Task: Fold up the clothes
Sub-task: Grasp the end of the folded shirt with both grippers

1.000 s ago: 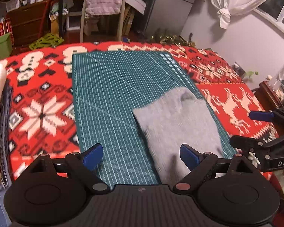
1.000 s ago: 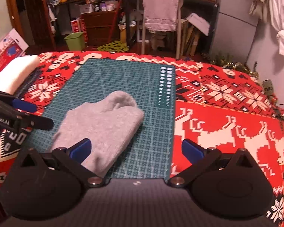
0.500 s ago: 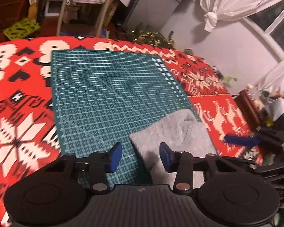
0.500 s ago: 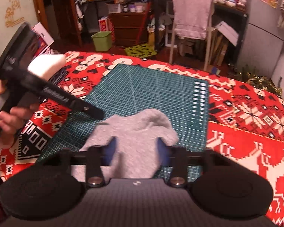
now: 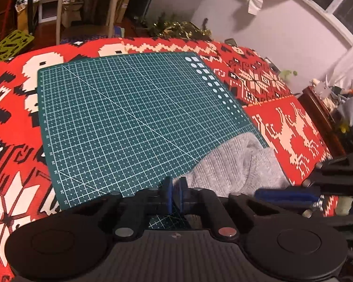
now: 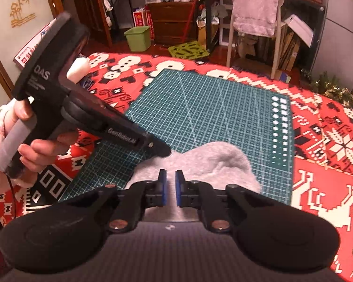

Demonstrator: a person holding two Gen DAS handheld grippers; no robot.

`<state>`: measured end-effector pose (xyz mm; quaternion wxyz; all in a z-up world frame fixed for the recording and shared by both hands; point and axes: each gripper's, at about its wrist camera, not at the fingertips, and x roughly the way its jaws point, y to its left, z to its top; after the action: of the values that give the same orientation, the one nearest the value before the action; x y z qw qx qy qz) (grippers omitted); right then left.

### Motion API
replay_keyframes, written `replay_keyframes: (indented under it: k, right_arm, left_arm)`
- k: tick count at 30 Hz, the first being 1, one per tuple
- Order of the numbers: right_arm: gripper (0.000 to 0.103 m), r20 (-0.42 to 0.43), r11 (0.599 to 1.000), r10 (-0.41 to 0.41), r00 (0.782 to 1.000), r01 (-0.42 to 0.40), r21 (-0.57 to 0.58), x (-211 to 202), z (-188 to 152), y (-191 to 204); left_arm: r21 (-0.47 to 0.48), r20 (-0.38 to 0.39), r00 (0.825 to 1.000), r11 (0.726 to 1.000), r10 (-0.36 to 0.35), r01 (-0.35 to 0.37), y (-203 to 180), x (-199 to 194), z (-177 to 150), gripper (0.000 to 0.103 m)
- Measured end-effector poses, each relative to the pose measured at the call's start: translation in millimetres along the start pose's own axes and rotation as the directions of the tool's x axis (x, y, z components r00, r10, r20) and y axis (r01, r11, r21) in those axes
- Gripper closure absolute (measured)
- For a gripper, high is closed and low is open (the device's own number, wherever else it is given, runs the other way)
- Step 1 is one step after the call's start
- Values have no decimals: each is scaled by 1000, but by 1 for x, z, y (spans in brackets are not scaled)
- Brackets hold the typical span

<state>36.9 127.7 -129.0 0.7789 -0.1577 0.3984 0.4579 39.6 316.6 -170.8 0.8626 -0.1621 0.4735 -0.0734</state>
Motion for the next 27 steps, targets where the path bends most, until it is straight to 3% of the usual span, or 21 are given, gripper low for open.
replay_keyframes:
  k: [7,11,18,27]
  right_arm:
    - [96,-29,999,35,999,-34,19,20,3,5]
    - [96,-32,999,37,999,-36,36,30,3,5]
    - [95,-34,997,40,999,-37,67,44,3,4]
    - [92,38,993,2,999,-7,117,8,-8,-13]
  left_arm:
    - [-27,123,992,1000,-6,10,-2,-38,-1,103]
    - [22,154,988,1000,-8,5,-14,-56,-4,103]
    - [137,140,990,991,-33,14,-36,-60,-22,103]
    - [294,93,996,956,-18,-10,-65,-53,-60,103]
